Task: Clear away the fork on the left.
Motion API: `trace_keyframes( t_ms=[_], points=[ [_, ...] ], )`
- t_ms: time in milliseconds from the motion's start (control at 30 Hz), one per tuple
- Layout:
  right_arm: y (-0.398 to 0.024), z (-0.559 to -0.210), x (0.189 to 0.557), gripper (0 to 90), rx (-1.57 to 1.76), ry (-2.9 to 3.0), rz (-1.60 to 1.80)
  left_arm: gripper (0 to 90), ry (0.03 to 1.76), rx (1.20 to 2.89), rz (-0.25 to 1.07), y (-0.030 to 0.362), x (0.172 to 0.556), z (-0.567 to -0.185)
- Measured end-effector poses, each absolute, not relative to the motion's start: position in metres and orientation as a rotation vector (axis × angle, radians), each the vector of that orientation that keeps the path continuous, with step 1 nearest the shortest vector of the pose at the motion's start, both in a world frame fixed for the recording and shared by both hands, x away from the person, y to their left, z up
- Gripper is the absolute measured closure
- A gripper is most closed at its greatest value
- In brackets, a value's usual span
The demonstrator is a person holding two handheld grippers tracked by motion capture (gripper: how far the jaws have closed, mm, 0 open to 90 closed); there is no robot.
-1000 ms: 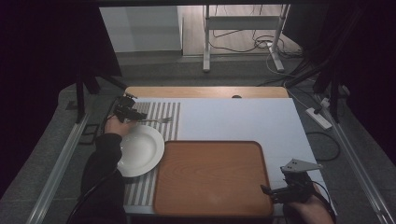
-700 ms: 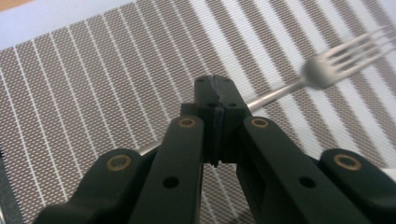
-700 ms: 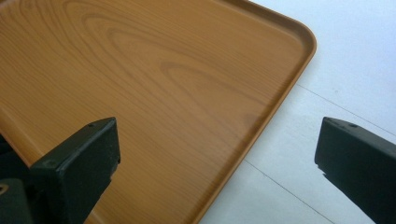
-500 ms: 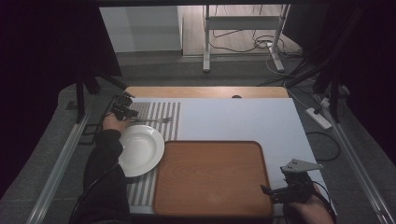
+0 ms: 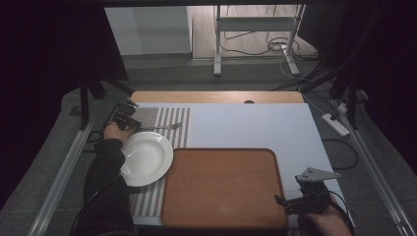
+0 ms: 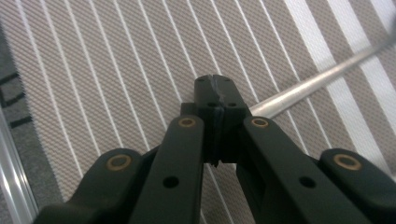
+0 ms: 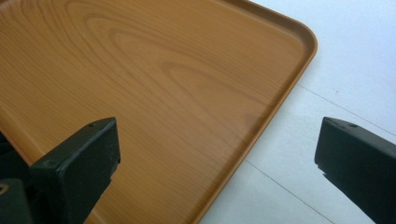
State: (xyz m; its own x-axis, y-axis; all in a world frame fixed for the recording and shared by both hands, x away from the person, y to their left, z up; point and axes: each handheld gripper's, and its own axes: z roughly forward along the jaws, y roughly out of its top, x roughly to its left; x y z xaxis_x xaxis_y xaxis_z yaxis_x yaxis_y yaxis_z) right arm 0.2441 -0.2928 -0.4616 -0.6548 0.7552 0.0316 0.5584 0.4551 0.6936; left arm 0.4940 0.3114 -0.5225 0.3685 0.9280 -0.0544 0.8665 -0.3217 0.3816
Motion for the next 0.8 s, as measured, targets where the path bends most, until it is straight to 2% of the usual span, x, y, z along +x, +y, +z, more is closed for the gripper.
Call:
trace_keyframes(
  t_ms=[433, 633, 733, 800],
  points=[
    [-0.291, -0.462, 0.244, 0.9, 1.117, 2.434, 0.988, 89.5, 1.474, 2.351, 0.092, 0.312, 0.476, -0.52],
    [-0.291, -0.462, 0.244, 0.9, 1.116, 2.435, 0.988, 89.4, 1.467, 2.341, 0.082, 0.313, 0.475, -0.52],
    [-0.291, -0.462, 0.244, 0.9, 1.116, 2.435, 0.988, 89.1, 1.469, 2.298, 0.135, 0.315, 0.476, -0.515],
    [-0.291, -0.462, 0.244, 0.9, 1.117, 2.435, 0.988, 79.9, 1.47, 2.28, 0.134, 0.316, 0.477, -0.513]
  ],
)
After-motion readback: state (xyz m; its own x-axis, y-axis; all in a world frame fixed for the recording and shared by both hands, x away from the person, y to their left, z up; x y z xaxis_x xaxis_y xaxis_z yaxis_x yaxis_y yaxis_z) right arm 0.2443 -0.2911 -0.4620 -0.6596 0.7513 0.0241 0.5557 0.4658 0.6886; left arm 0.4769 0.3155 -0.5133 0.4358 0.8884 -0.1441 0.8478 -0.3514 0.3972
